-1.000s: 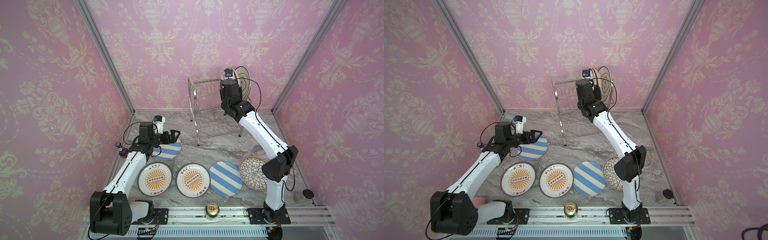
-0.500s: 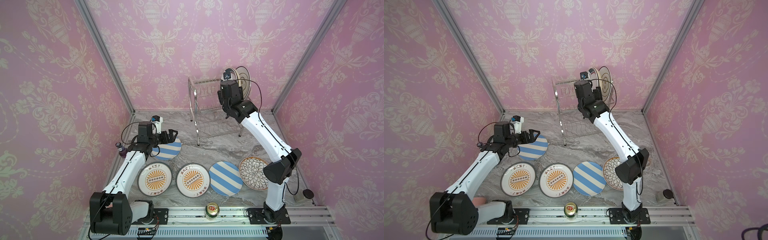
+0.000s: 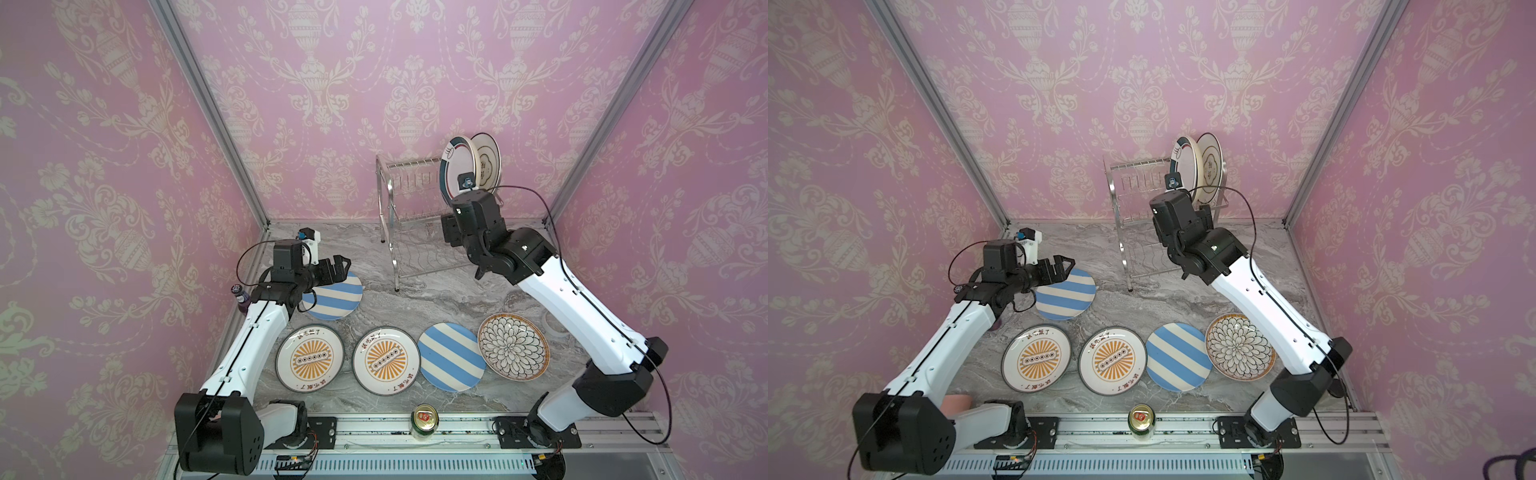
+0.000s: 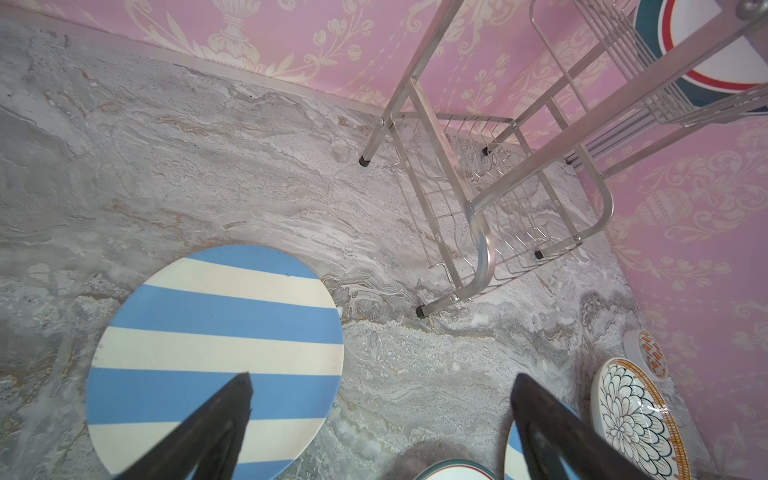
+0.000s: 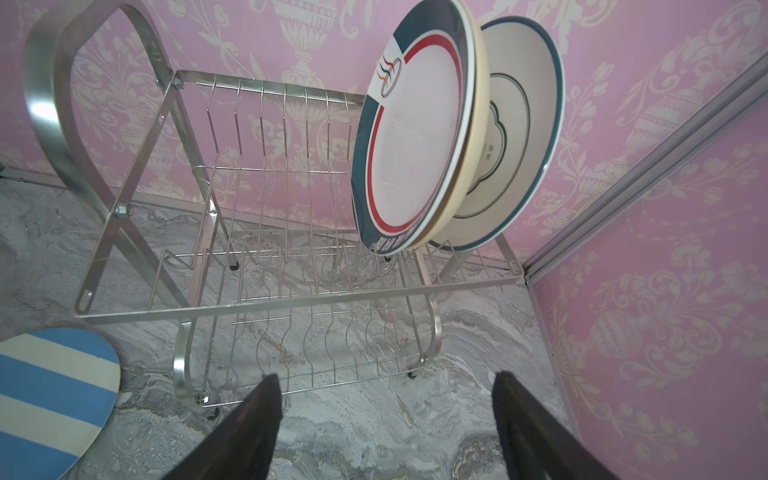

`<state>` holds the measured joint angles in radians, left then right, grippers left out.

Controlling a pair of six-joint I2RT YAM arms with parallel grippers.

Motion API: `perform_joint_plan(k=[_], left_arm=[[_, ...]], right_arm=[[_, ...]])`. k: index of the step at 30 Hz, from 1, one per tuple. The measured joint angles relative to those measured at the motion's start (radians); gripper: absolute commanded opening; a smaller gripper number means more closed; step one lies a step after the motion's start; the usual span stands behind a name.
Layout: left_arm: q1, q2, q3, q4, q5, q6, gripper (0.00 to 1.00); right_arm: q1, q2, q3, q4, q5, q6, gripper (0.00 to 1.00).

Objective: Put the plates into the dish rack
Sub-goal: 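Move the right gripper down toward the striped plate nearest the left gripper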

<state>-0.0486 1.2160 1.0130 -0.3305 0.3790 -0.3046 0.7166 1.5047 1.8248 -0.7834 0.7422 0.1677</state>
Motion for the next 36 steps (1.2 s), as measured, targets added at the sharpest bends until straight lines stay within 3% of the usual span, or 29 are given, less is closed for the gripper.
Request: perform_joint_plan(k=[7,14,18,23,36], left_arm=[[0.005,-0.055,-0.006,-0.005,-0.038,-0.005,0.99],[0.019,-0.072,-0.074,0.0,-0.044,-0.027,0.99],[0.041,-0.072,-0.074,-0.005,-0.057,-0.027,0.99],[0.095,-0.04,-0.087,0.0,-0.07,-0.045,0.99],[0.111,0.148,-0.139,0.055,-0.173,-0.054,0.99]], right_arm=[[0.033,-0.407,-0.486,0.098,-0.262,0.195,0.79],[0.095,-0.57,-0.92,0.33,-0.498,0.382,0.78],[0.111,-0.557,-1.016,0.416,-0.554,0.455,0.78],[0.117,-0.474,-1.024,0.536,-0.608,0.499,0.78],[0.134,-0.016,-0.927,0.78,-0.826,0.541,0.78]])
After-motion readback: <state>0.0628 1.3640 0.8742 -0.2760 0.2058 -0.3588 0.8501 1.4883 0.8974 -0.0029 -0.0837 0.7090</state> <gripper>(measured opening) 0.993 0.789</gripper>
